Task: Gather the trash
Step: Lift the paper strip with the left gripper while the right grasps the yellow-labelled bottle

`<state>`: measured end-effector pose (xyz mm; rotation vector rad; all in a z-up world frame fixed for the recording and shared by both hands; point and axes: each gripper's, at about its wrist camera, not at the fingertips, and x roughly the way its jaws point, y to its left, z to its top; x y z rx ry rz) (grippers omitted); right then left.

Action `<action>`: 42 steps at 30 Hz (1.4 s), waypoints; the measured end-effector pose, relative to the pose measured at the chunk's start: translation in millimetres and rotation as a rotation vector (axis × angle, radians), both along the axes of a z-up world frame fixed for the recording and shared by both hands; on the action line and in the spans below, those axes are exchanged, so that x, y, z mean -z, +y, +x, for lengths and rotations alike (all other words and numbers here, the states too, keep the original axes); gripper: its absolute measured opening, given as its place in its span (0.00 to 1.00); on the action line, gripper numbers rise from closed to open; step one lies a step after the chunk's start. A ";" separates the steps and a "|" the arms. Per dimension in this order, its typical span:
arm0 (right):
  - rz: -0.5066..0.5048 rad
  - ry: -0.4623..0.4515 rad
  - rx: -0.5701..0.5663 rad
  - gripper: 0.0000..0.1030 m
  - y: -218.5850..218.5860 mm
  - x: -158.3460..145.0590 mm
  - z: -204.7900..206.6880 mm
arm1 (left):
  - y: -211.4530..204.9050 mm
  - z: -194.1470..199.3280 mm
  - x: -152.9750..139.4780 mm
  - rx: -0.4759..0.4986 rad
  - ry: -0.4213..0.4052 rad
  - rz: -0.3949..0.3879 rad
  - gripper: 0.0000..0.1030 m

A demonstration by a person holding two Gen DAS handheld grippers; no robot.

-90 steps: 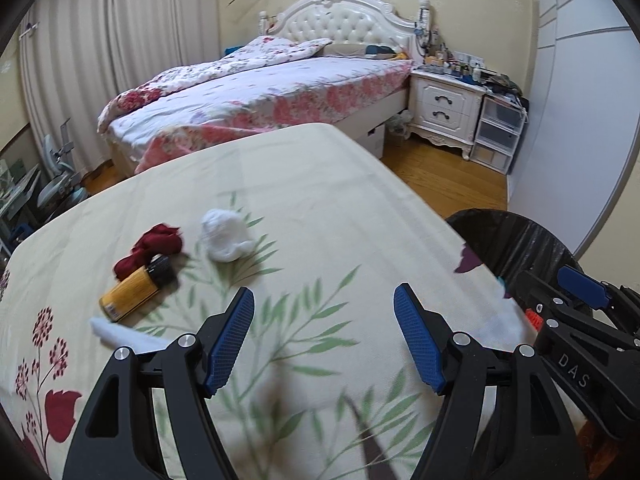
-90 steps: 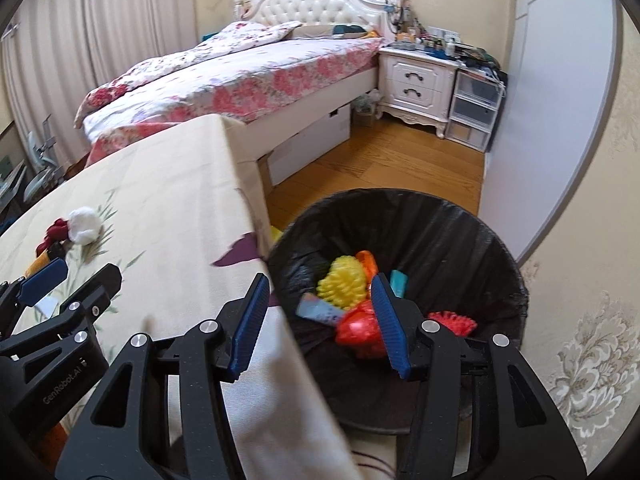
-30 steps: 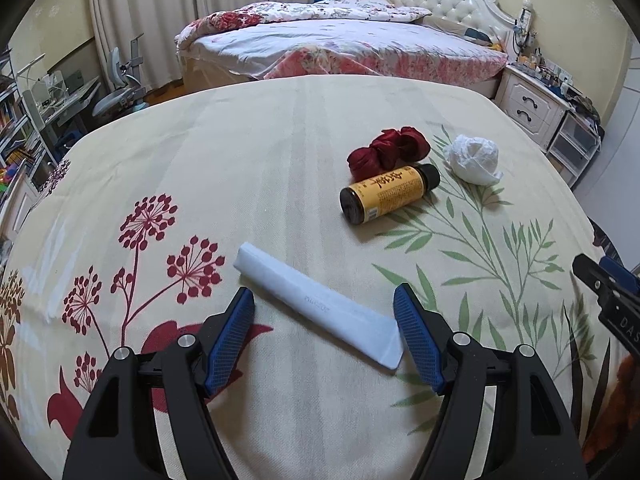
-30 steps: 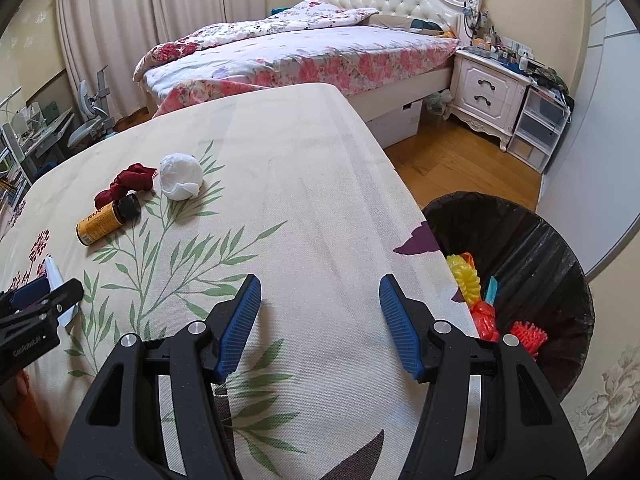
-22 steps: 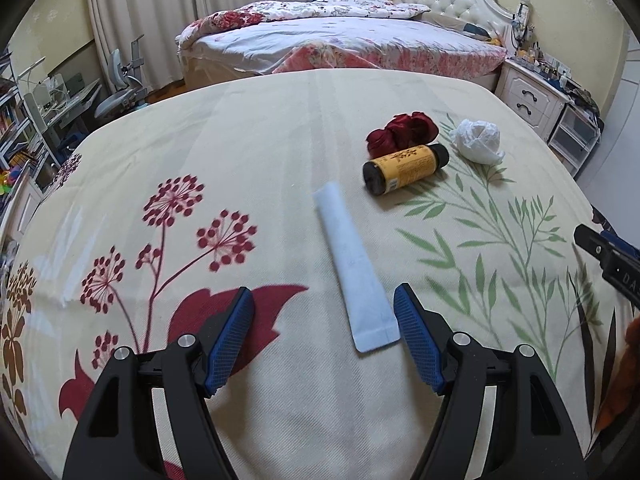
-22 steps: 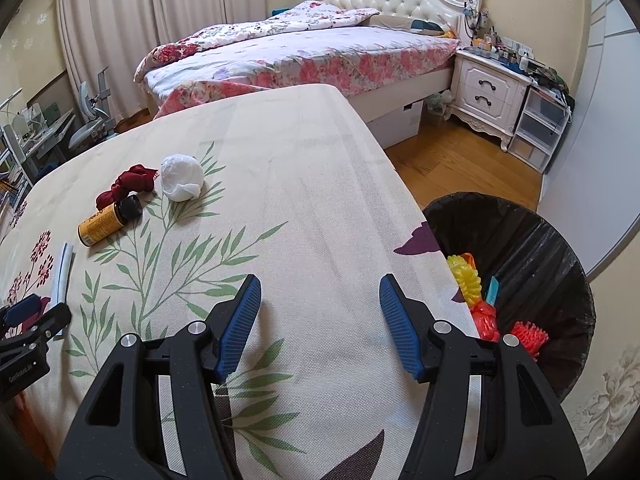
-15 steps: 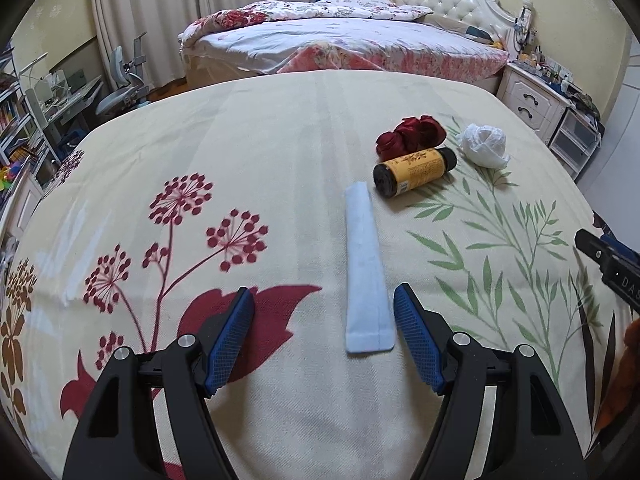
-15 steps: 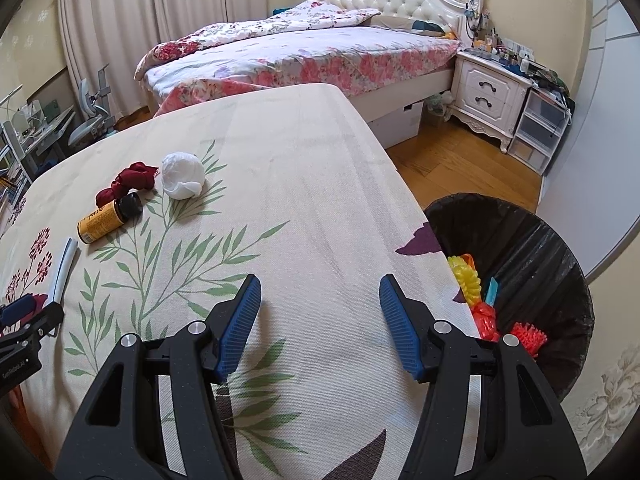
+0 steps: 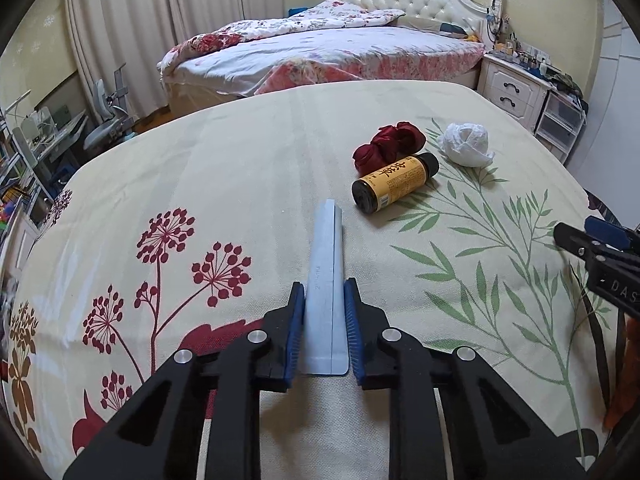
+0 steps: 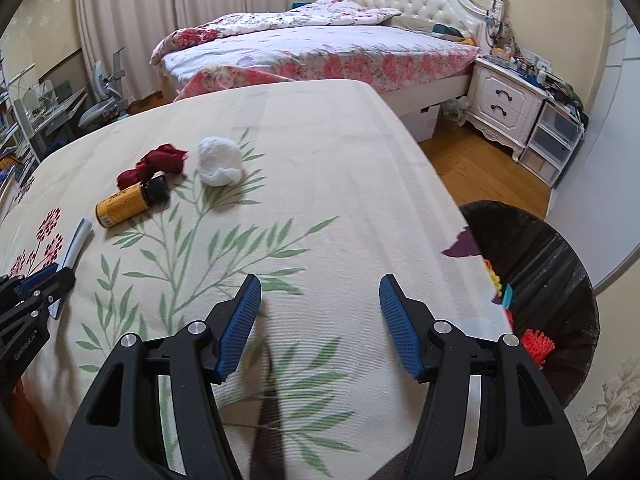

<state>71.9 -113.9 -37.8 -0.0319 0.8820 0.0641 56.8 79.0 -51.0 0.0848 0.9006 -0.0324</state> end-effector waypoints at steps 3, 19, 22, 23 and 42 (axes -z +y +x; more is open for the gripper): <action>-0.003 0.007 -0.038 0.58 15.6 0.6 -0.2 | 9.0 0.0 -0.1 -0.019 -0.002 0.004 0.21; -0.031 0.038 -0.239 0.72 105.9 1.5 20.0 | 96.7 0.5 -1.9 -0.196 -0.015 -0.001 0.21; -0.028 0.042 -0.253 0.75 117.9 2.0 26.5 | 106.1 1.4 -2.7 -0.216 -0.018 -0.006 0.21; -0.024 0.044 -0.255 0.75 121.1 1.9 29.6 | 109.2 2.0 -2.5 -0.221 -0.016 -0.012 0.21; -0.024 0.039 -0.239 0.71 139.5 3.3 55.8 | 118.3 6.4 -2.9 -0.231 -0.016 -0.038 0.21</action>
